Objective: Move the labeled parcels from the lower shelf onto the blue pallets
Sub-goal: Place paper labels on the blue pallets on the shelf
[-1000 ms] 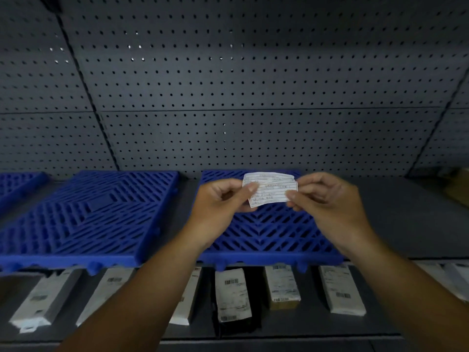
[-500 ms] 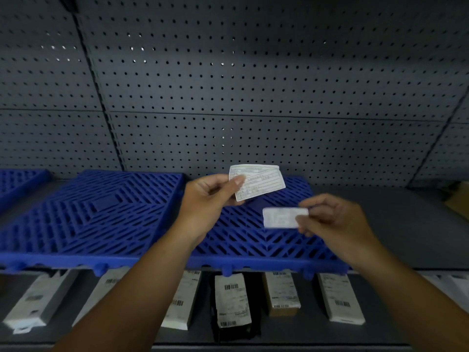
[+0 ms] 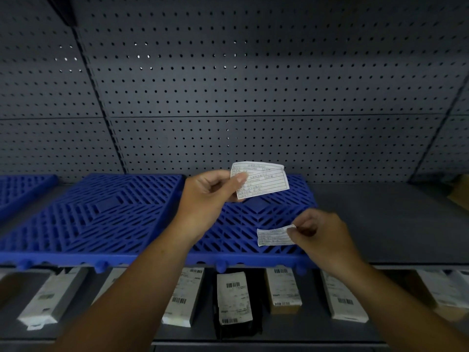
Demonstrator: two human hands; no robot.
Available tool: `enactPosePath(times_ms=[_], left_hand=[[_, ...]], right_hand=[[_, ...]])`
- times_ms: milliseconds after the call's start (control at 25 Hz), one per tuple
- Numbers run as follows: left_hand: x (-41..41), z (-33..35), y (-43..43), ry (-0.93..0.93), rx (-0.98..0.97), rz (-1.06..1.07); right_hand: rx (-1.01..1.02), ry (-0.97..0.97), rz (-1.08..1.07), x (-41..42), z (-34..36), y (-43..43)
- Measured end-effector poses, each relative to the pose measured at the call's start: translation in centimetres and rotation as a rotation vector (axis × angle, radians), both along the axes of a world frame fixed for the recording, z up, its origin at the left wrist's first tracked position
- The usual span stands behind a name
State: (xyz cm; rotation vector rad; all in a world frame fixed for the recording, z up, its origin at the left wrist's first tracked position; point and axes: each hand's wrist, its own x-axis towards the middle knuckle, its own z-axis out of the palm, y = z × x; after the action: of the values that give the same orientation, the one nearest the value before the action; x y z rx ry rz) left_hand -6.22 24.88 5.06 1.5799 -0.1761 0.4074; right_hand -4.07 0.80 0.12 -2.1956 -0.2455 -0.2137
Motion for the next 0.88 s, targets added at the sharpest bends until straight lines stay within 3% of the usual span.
enactPosePath(times_ms=[160,360,480,880], left_hand=[[-0.2,-0.2,-0.3,-0.021,0.012,-0.008],[-0.8,-0.6,0.4,-0.024,0.041,0.037],[-2.1,-1.1,2.0,-0.032,0.072,0.101],[-9.4,-2.2,12.4,-0.039,0.028,0.284]], right_hand=[[-0.121,-0.027,-0.002,-0.2,-0.1,-0.1],[0.249,-0.221,0.113,-1.1,3.1,1.3],[0.388,-0.237,0.225,-2.0,4.8,3.8],[0.33,-0.219,0.414,-5.5,3.8,15.4]])
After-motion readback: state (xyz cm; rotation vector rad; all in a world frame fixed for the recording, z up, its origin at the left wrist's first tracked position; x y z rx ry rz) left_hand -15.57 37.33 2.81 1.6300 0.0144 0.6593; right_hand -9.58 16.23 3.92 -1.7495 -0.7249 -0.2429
